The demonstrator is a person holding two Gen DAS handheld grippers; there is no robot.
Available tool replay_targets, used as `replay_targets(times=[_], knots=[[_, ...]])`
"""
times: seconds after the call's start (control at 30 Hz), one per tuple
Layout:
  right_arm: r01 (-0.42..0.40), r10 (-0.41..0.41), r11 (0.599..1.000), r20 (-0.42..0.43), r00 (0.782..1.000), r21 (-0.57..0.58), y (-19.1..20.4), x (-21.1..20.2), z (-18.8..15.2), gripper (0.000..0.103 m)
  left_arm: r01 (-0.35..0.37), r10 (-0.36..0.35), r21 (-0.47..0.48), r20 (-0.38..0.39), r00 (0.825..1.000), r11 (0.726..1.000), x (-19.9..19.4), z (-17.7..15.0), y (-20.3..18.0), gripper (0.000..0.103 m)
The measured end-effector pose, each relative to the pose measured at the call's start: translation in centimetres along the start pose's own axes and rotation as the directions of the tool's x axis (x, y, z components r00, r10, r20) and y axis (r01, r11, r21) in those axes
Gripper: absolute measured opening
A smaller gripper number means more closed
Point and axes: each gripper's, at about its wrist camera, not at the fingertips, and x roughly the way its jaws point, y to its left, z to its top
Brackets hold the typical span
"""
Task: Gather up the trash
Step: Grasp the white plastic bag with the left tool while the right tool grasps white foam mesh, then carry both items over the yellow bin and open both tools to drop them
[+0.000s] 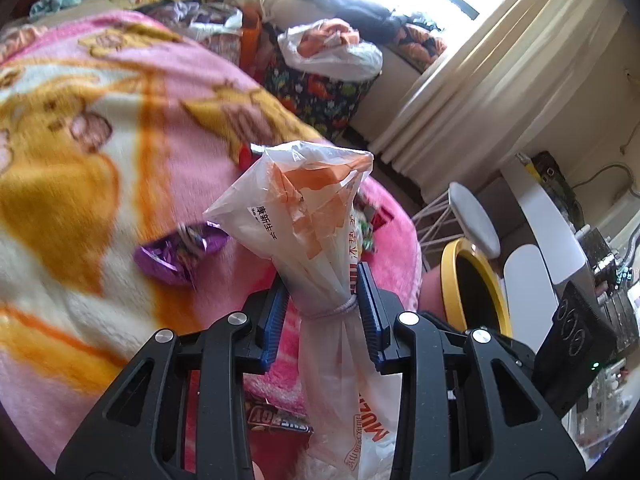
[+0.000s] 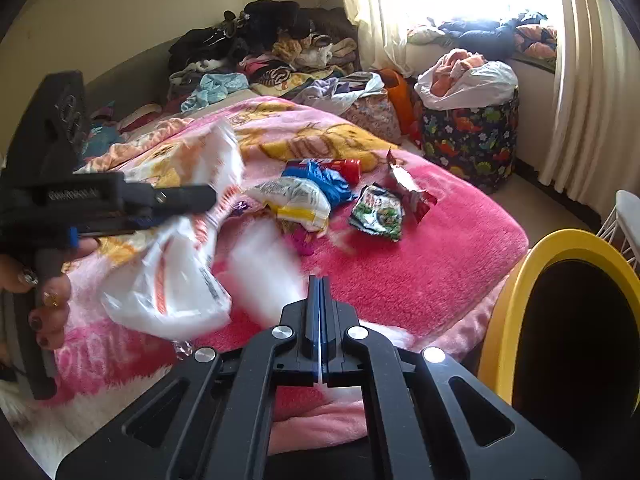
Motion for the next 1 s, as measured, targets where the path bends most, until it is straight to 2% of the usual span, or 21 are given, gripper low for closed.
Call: replay_targets(times=[0.1,0.13,0.23,0.27,0.37,0.4,0.67,0.73,0.8,0.9,1.0], knots=[[0.007,-0.007,1.000,-0.017,1.000,-0.006,0.0,0.3,-0.1,0.001,0.000,0.000,0.002,0.024,1.000,1.000,-0.7,0.4,-0.2,0.027],[-0.024,0.024,1.000,-0.027,0.999,0.001,0.0,0.4,-0.2,0.001,0.002,-0.002,0.002,0.032,0.999,1.000,-0.9,0.5,-0.3,0.027],[-0.045,0.045,0.999,-0.048,0.998,-0.010,0.2,0.5,-0.5,0.001,0.004,-0.004,0.011,0.060,0.998,1.000,-1.8,0.9,-0.6,0.027],[-0.050,0.049,0.999,-0.053,0.997,-0.021,0.4,0.6,-0.5,0.005,0.007,-0.007,0.012,0.071,0.997,1.000,-2.1,1.0,-0.8,0.027],[-0.049,0.044,0.997,-0.091,0.995,-0.057,1.1,1.5,-0.8,0.040,0.004,-0.006,0.019,0.095,0.995,1.000,-2.7,1.5,-1.0,0.027],[-0.042,0.035,0.997,-0.102,0.994,-0.069,1.3,1.8,-0.9,0.041,0.005,-0.007,0.021,0.102,0.995,1.000,-2.9,1.6,-1.2,0.027],[0.039,-0.055,0.996,-0.216,0.975,-0.078,0.9,5.9,-1.1,0.042,0.005,-0.010,0.035,0.132,0.991,0.999,-4.1,2.2,-1.7,0.027],[0.048,-0.063,0.996,-0.230,0.971,-0.073,0.5,6.7,-1.1,0.034,0.001,-0.006,0.036,0.135,0.991,0.999,-4.1,2.2,-1.7,0.027],[0.044,-0.057,0.997,-0.223,0.973,-0.063,0.3,6.6,-1.0,0.024,-0.004,-0.001,0.037,0.138,0.990,0.999,-4.2,2.3,-1.7,0.027],[0.025,-0.028,1.000,-0.181,0.983,-0.018,-0.2,5.3,-1.1,0.017,-0.009,0.004,0.038,0.145,0.989,0.999,-4.3,2.1,-1.9,0.027],[-0.029,0.035,0.999,-0.127,0.991,0.046,-0.8,3.4,-1.1,0.017,-0.012,0.005,0.043,0.154,0.988,0.999,-4.5,2.1,-2.3,0.027]])
